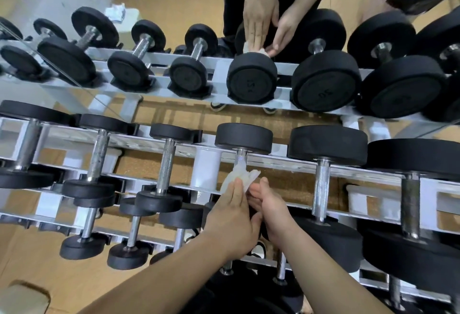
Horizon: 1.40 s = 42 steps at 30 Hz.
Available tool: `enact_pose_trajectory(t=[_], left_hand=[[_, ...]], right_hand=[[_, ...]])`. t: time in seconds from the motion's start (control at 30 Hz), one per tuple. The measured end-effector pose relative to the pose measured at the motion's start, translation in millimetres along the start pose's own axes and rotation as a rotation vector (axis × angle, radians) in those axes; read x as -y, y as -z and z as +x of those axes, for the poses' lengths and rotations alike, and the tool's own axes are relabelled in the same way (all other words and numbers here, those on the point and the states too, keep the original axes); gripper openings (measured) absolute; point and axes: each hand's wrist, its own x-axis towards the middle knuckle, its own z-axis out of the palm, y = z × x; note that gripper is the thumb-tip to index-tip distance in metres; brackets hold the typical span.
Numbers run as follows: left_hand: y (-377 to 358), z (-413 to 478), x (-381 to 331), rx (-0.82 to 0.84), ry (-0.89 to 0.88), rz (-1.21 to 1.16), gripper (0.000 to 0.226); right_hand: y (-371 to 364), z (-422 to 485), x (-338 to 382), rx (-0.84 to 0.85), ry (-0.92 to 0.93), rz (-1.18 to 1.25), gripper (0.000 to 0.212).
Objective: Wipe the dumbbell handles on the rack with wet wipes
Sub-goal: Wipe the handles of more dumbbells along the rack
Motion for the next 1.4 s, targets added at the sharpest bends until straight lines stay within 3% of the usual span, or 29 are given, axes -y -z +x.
enact_pose_trajectory(t=[0.23,0.37,0.5,0.6,0.77,1.03,1.13,1.23,1.4], left_hand=[[14,52,19,-0.084,-0.071,-0.017,0.076],[-4,16,17,-0.036,-0.051,-0.298,0.080],[0,-4,15,0.059,0.051,-0.174,0.074],[5,3,12,0.102,0.085,-0.259,0.074],[14,36,18,0.032,-0.049,-0.418,0.077],[3,34,6,-0.067,0.003,-0.298,0.083],[3,14,2,0.041,0.057,-0.275,0.082],[14,-2,-2,0.110,0.095,-0.169,0.073],[20,-14,-5,0.046,0.050,0.041,0.047]], right_hand=[[-1,0,2,-0.058,-0.094,0.020,0.058],[-1,-8,4,-0.059,-0.090,0.019,0.061],[-7,-9,7,-0.066,-0.056,-0.040,0.060],[-10,-7,6,-0.053,-0.060,-0.036,0.061],[-7,-13,8,-0.087,-0.075,0.010,0.059],[-8,-21,8,-0.101,-0.030,0.008,0.059],[-13,-25,10,-0.083,0.019,-0.030,0.057],[-19,-24,10,-0.102,0.034,-0.064,0.053],[-23,-30,12,-0.097,0.005,-0.130,0.053]])
